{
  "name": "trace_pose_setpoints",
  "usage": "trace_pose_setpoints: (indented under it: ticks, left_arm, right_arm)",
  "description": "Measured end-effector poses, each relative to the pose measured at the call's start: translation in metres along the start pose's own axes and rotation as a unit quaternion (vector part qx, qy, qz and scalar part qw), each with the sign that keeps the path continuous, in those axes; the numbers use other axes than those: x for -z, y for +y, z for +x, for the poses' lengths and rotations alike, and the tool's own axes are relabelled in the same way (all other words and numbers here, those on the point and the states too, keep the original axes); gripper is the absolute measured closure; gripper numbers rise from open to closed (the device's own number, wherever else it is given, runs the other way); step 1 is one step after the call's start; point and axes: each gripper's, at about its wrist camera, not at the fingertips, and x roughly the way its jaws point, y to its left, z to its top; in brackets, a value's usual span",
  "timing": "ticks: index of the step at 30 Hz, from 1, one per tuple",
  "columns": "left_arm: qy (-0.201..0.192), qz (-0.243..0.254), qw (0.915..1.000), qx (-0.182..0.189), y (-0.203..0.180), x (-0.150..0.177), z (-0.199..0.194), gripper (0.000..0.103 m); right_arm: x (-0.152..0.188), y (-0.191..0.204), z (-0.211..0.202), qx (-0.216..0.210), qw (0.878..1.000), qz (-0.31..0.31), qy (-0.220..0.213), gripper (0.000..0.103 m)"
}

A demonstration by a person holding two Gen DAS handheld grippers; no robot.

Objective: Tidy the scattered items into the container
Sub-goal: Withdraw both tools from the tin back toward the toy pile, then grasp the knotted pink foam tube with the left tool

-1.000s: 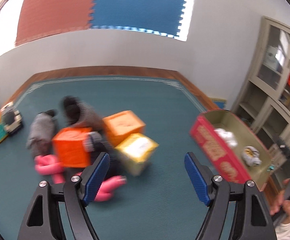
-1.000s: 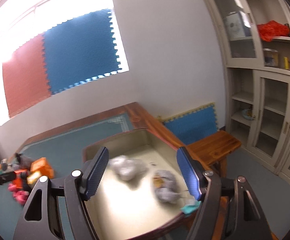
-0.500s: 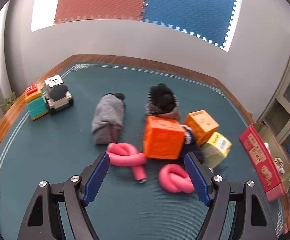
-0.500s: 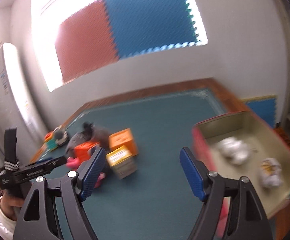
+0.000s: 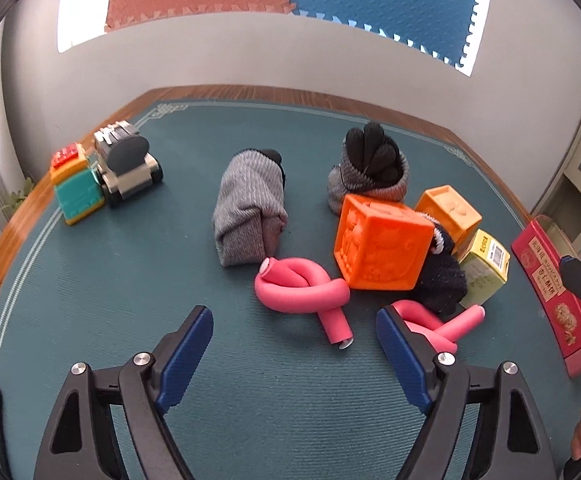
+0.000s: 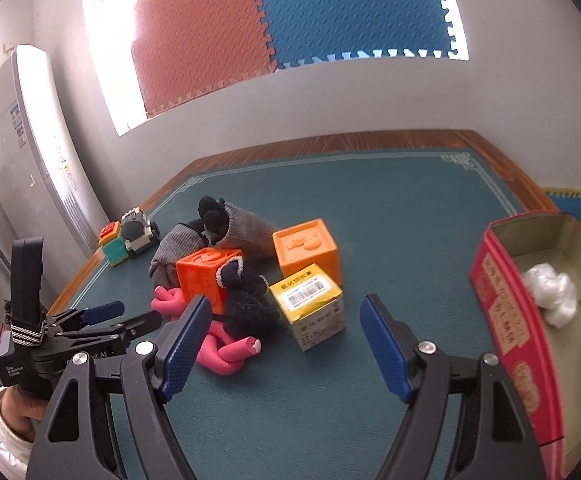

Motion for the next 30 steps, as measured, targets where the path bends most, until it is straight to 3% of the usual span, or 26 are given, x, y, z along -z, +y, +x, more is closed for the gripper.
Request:
trace_pose_setpoints:
  ticks: [14,21,22,24,30]
  left_arm:
    - [0.043,0.041,0.9982,-0.008,-0.022,-0.017,0.04,0.017]
    - [0.033,0.038,0.9985,-0.021,-0.017,-0.016,0.051,0.018]
    - [0.03,0.039,0.9985,-0.024,-0.016,-0.016,0.052,0.02]
    - [0.022,0.037,0.9987,-0.027,-0.013,-0.015,0.049,0.039]
    - [0.001,0.011,0.9999,-0.012,-0.001,-0.014,0.03,0.039]
  right_arm:
    - [0.013,-0.016,0.014,-0.013,0.999,0.037,0.021,0.023]
    - [0.017,-0.011,0.019,-0.017,0.999,0.029,0.03,0.023]
    - [0.018,-0.009,0.019,-0.017,0.999,0.026,0.031,0.023]
    - [0.019,-0.006,0.021,-0.017,0.999,0.019,0.033,0.023]
    - [0.025,0.005,0.026,-0.02,0.999,0.001,0.042,0.023]
